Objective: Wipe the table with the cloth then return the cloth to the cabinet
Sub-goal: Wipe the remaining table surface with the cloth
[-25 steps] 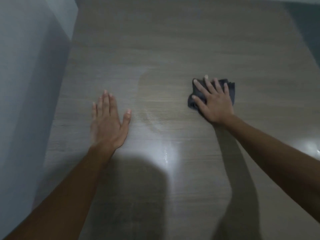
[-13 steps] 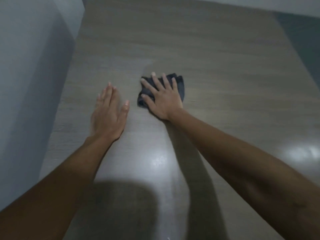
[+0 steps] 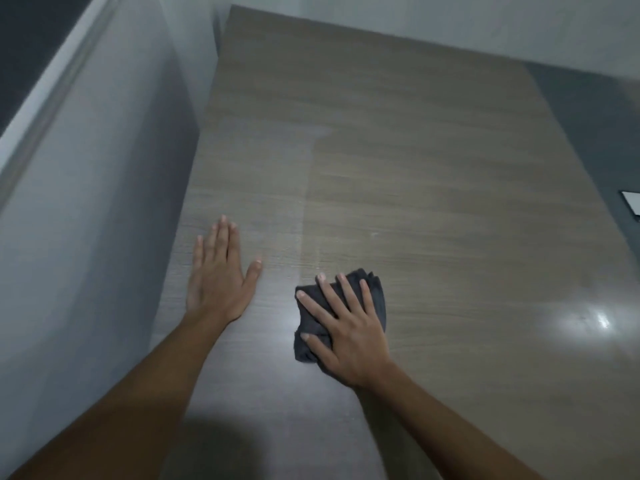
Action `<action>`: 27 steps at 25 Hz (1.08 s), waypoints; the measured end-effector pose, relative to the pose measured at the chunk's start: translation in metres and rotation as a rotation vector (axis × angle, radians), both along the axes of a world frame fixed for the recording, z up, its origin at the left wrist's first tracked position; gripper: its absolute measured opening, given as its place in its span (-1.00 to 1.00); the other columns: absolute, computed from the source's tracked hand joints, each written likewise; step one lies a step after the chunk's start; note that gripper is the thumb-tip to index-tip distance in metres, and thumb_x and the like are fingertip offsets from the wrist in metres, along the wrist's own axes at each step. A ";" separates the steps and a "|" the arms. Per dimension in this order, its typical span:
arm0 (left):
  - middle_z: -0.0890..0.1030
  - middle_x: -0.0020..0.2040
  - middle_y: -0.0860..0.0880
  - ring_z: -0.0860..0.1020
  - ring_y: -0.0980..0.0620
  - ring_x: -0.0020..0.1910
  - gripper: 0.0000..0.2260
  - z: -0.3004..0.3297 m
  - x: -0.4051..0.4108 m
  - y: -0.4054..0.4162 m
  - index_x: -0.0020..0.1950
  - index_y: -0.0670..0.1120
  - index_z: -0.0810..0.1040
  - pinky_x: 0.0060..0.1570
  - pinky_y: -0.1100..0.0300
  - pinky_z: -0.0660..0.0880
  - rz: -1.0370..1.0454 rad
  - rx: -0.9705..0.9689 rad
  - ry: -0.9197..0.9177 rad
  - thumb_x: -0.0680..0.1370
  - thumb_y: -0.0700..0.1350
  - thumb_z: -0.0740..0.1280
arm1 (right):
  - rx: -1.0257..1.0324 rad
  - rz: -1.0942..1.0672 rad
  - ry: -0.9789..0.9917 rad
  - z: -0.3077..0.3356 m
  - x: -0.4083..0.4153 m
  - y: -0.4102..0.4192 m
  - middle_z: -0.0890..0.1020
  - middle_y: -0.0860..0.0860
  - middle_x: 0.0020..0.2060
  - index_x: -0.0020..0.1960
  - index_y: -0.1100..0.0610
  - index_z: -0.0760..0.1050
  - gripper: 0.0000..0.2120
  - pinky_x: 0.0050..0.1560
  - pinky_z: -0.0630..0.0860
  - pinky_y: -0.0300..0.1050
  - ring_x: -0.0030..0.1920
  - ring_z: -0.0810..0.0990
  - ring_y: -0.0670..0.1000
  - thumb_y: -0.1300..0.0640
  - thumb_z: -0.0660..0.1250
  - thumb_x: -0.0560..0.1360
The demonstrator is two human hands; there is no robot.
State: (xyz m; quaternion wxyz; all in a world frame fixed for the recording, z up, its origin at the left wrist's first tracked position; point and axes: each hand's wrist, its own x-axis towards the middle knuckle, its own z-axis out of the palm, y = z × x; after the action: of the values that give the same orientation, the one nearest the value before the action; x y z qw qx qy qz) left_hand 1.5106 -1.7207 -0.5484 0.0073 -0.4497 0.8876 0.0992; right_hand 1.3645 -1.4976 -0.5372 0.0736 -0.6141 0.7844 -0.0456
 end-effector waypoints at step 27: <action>-0.21 0.63 -0.11 -0.22 -0.01 0.60 -0.30 -0.005 -0.041 -0.085 0.62 -0.17 -0.20 0.56 0.05 -0.24 0.038 -0.023 0.015 0.62 0.26 -0.20 | 0.052 -0.149 0.030 -0.006 -0.139 -0.313 0.03 0.00 0.67 0.66 -0.21 0.00 -0.39 0.60 -0.18 0.29 0.65 -0.04 0.21 -0.33 -0.10 0.65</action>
State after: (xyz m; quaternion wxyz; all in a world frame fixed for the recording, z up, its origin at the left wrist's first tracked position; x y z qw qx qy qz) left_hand 1.4699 -1.8054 -0.5536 -0.0066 -0.4657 0.8801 0.0926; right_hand 1.2257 -1.8106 -0.5434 0.0743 -0.5524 0.8300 -0.0213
